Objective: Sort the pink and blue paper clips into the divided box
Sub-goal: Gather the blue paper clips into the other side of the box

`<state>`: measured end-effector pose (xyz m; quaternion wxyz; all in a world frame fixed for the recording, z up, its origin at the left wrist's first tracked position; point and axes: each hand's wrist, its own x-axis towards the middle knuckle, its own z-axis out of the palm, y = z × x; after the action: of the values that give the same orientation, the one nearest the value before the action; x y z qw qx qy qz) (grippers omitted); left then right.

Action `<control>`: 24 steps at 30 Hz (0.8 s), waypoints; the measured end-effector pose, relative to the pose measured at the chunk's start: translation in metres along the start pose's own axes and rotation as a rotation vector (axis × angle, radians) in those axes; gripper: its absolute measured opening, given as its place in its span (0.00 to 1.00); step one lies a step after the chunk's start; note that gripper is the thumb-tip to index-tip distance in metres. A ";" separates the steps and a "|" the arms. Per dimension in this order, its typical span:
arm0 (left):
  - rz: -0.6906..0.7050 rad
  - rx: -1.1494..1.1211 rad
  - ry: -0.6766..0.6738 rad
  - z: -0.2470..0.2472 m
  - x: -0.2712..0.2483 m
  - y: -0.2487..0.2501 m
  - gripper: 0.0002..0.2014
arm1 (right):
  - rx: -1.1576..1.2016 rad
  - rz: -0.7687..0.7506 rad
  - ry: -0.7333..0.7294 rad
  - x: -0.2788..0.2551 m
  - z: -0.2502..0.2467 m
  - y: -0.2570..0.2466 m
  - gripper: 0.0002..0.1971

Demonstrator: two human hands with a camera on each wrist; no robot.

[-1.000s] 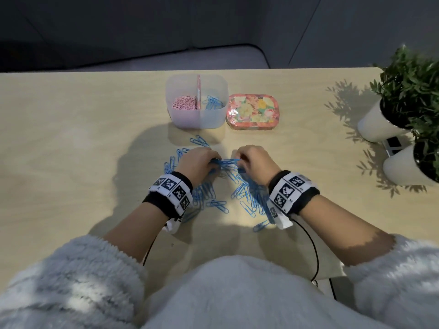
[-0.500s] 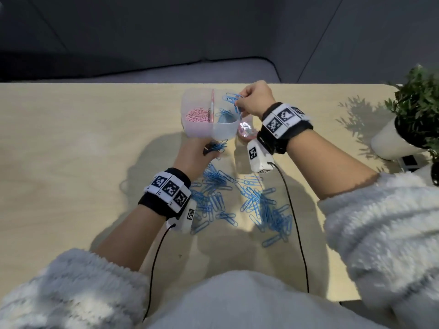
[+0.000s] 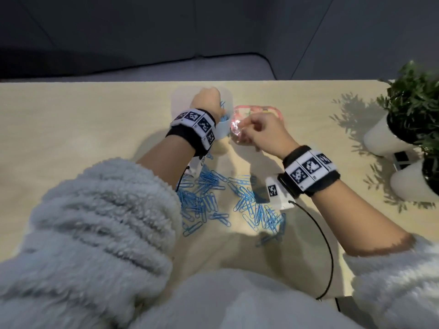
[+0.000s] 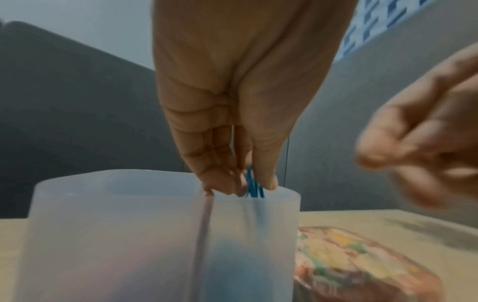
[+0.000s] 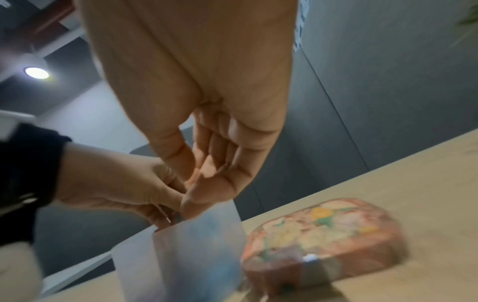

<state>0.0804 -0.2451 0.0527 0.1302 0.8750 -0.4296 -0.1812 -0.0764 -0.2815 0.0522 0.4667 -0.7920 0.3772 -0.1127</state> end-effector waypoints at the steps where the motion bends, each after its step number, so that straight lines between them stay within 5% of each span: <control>1: 0.006 0.022 -0.019 0.002 0.001 0.003 0.14 | -0.002 0.009 -0.059 -0.013 -0.003 0.007 0.10; 5: 0.089 0.055 0.055 0.006 -0.014 0.004 0.16 | -0.195 0.014 -0.236 -0.068 -0.020 0.044 0.06; 8: 0.340 -0.004 0.175 0.025 -0.046 -0.006 0.10 | -0.517 0.083 -0.372 -0.104 -0.031 0.078 0.22; 11: 0.485 0.064 -0.163 0.058 -0.082 -0.019 0.13 | -0.634 0.185 -0.448 -0.133 -0.028 0.101 0.51; 14: 0.519 0.179 -0.306 0.090 -0.108 -0.026 0.36 | -0.625 0.202 -0.417 -0.150 -0.015 0.115 0.65; 18: 0.518 0.286 -0.302 0.109 -0.124 -0.021 0.45 | -0.549 0.156 -0.311 -0.144 0.005 0.118 0.57; 24: 0.523 0.226 -0.341 0.105 -0.123 -0.018 0.22 | -0.477 0.055 -0.222 -0.110 0.029 0.105 0.35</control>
<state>-0.0212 -0.1439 -0.0236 0.0006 0.7009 -0.6727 -0.2368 -0.1883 -0.2141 -0.0310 0.3081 -0.8766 0.3608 0.0799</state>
